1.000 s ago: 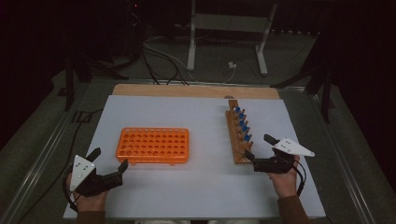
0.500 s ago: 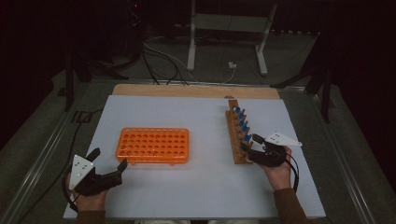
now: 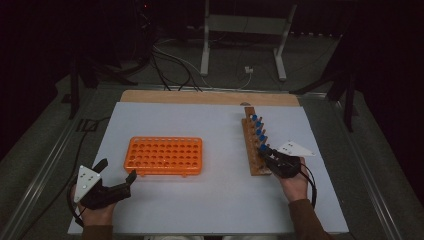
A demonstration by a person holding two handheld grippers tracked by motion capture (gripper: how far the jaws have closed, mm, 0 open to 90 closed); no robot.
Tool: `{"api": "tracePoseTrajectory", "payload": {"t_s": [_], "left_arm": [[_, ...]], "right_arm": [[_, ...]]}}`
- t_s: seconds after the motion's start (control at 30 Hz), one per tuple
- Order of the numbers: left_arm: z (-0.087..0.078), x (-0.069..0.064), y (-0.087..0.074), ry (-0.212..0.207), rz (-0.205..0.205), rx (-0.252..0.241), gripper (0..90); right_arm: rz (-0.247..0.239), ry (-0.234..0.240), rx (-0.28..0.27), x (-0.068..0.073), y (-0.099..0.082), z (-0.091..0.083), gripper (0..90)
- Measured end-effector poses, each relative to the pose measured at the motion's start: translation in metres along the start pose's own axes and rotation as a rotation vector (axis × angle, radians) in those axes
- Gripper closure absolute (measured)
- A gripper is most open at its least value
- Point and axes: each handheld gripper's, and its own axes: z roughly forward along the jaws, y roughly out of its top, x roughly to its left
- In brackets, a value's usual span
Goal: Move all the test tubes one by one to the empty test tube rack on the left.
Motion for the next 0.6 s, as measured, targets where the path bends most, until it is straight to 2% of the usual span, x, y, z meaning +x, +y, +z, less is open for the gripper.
{"api": "tracePoseTrajectory", "payload": {"t_s": [0.3, 0.4, 0.6], "left_arm": [[0.001, -0.004, 0.0, 0.003, 0.028, 0.01, 1.5], [0.004, -0.006, -0.001, -0.016, 0.033, 0.02, 1.5], [0.009, -0.014, 0.001, -0.053, 0.078, 0.029, 1.5]], "right_arm": [[-0.011, -0.01, 0.013, 0.002, 0.003, 0.004, 76.8], [-0.01, -0.01, 0.013, 0.003, 0.004, 0.004, 76.9], [0.001, -0.013, 0.002, 0.001, 0.004, 0.002, 76.9]]}}
